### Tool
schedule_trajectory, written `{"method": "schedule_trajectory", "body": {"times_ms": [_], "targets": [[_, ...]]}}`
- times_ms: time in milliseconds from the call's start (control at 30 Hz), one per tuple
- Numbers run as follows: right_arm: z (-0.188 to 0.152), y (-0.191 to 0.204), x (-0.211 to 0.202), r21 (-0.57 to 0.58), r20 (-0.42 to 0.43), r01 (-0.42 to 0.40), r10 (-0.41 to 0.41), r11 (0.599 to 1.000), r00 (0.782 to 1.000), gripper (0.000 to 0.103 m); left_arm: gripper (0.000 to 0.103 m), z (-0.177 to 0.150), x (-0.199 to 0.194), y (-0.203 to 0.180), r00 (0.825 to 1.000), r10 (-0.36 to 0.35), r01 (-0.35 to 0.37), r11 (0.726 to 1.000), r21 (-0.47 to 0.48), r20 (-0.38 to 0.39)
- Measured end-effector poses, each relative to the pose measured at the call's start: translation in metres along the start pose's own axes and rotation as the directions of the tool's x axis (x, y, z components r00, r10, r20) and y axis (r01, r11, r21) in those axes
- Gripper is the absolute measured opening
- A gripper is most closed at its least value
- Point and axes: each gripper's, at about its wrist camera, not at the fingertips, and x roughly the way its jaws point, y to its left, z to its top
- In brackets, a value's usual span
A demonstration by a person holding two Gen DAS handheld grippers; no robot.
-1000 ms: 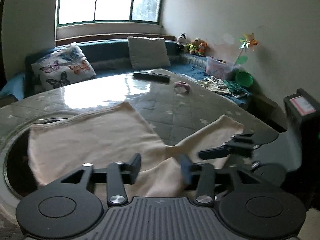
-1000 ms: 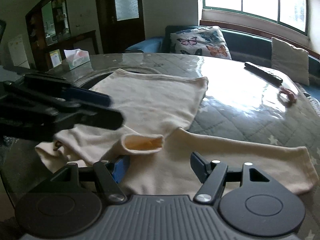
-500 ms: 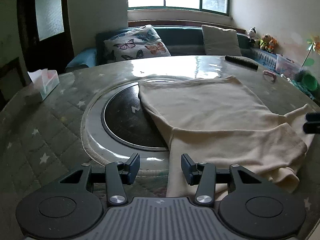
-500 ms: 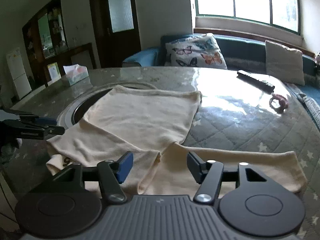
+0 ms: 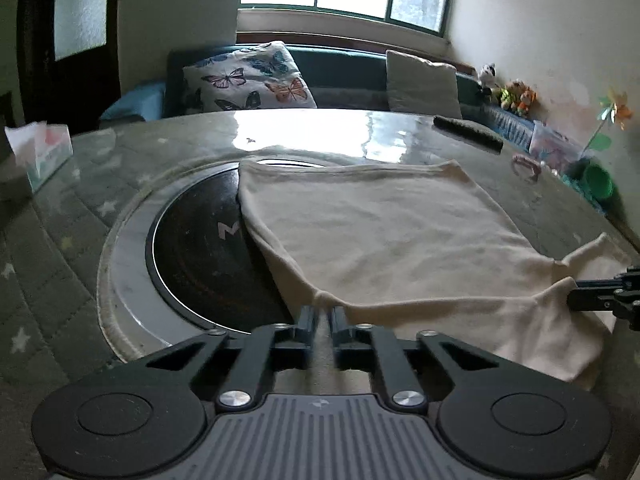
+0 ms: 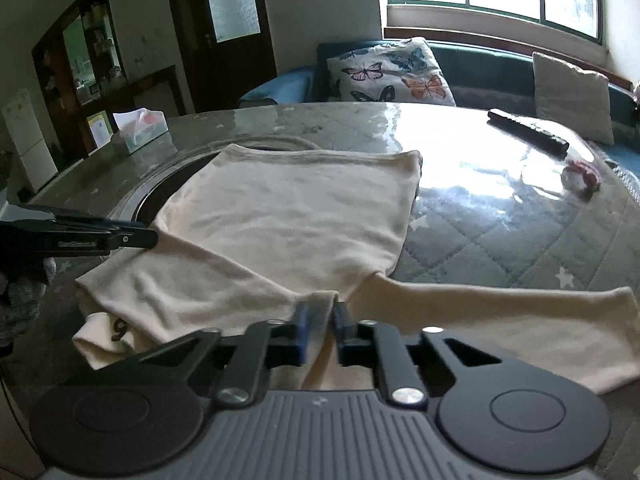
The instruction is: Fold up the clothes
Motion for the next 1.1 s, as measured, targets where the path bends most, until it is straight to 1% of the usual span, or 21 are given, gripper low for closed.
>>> {"method": "schedule_trajectory", "body": {"times_ms": [67, 167, 233, 300, 333, 367, 400, 467, 533, 600, 633, 733, 767, 833, 933, 1000, 1067, 1100], "targets": [[0.003, 0.001, -0.002, -0.004, 0.011, 0.004, -0.004, 1.000, 1.000, 0.003, 0.006, 0.000, -0.004, 0.006, 1.000, -0.005, 0.005, 1.000, -0.026, 0.017], [0.010, 0.003, -0.007, -0.004, 0.041, -0.005, 0.005, 1.000, 0.999, 0.003, 0.005, -0.001, -0.010, 0.014, 0.999, -0.011, 0.014, 0.998, -0.066, 0.042], [0.010, 0.001, 0.001, 0.014, 0.029, -0.008, 0.007, 1.000, 1.000, 0.003, 0.005, -0.001, -0.014, 0.020, 0.998, -0.014, 0.020, 0.996, -0.092, 0.058], [0.010, 0.000, 0.008, 0.032, 0.018, -0.010, 0.009, 0.999, 1.000, 0.005, 0.005, -0.002, -0.012, 0.026, 0.999, 0.001, 0.005, 0.994, -0.113, 0.045], [0.010, -0.001, 0.012, 0.041, 0.012, -0.010, 0.010, 0.999, 1.000, 0.008, 0.005, -0.003, -0.011, 0.029, 0.999, 0.005, 0.000, 0.992, -0.126, 0.037], [0.008, -0.003, 0.016, 0.046, -0.001, -0.005, 0.005, 0.999, 1.000, 0.009, 0.005, -0.004, -0.010, 0.032, 1.000, 0.008, -0.004, 0.990, -0.140, 0.029], [0.007, -0.004, 0.018, 0.045, -0.008, -0.001, 0.001, 0.999, 1.000, 0.009, 0.005, -0.004, -0.009, 0.035, 1.000, -0.004, 0.008, 0.986, -0.164, 0.025], [0.007, -0.003, 0.016, 0.033, 0.002, 0.007, -0.007, 0.999, 1.000, 0.010, 0.005, -0.003, -0.010, 0.037, 1.000, -0.007, 0.012, 0.984, -0.176, 0.029], [0.009, 0.002, 0.008, 0.001, 0.025, -0.006, 0.006, 1.000, 1.000, 0.011, 0.006, -0.003, -0.009, 0.037, 1.000, 0.007, -0.002, 0.985, -0.175, 0.025], [0.011, 0.011, 0.001, -0.060, 0.045, -0.016, 0.019, 0.998, 0.999, 0.011, 0.006, -0.003, -0.008, 0.036, 0.999, 0.025, -0.021, 0.985, -0.172, 0.020], [0.010, 0.015, 0.001, -0.079, 0.044, -0.022, 0.026, 0.997, 0.999, 0.011, 0.006, -0.004, -0.007, 0.036, 0.999, 0.036, -0.033, 0.985, -0.170, 0.016], [0.001, 0.024, 0.011, -0.131, -0.001, -0.044, 0.044, 0.990, 0.999, 0.013, 0.006, -0.005, -0.007, 0.035, 0.998, 0.065, -0.063, 0.985, -0.162, 0.007], [-0.002, 0.024, 0.014, -0.136, -0.013, -0.038, 0.036, 0.990, 0.999, 0.015, 0.009, -0.005, -0.008, 0.035, 0.998, 0.070, -0.068, 0.985, -0.160, 0.005], [-0.005, 0.022, 0.011, -0.126, -0.003, -0.032, 0.031, 0.991, 1.000, 0.019, 0.010, -0.006, -0.010, 0.035, 0.997, 0.082, -0.080, 0.985, -0.150, 0.005], [-0.004, 0.007, -0.005, -0.064, 0.032, -0.019, 0.021, 0.998, 0.999, 0.021, 0.010, -0.004, -0.015, 0.033, 0.995, 0.098, -0.096, 0.987, -0.131, 0.013], [-0.005, -0.006, -0.015, -0.034, 0.049, 0.027, -0.025, 0.999, 0.998, 0.023, 0.018, -0.003, -0.018, 0.031, 0.994, 0.107, -0.104, 0.987, -0.121, 0.018], [-0.008, -0.021, -0.022, -0.005, 0.054, 0.083, -0.083, 0.997, 0.995, 0.027, 0.034, -0.003, -0.022, 0.026, 0.994, 0.107, -0.103, 0.989, -0.110, 0.028], [-0.009, -0.029, -0.025, 0.010, 0.053, 0.113, -0.114, 0.994, 0.992, 0.027, 0.036, -0.002, -0.025, 0.023, 0.994, 0.104, -0.100, 0.990, -0.099, 0.035]]}}
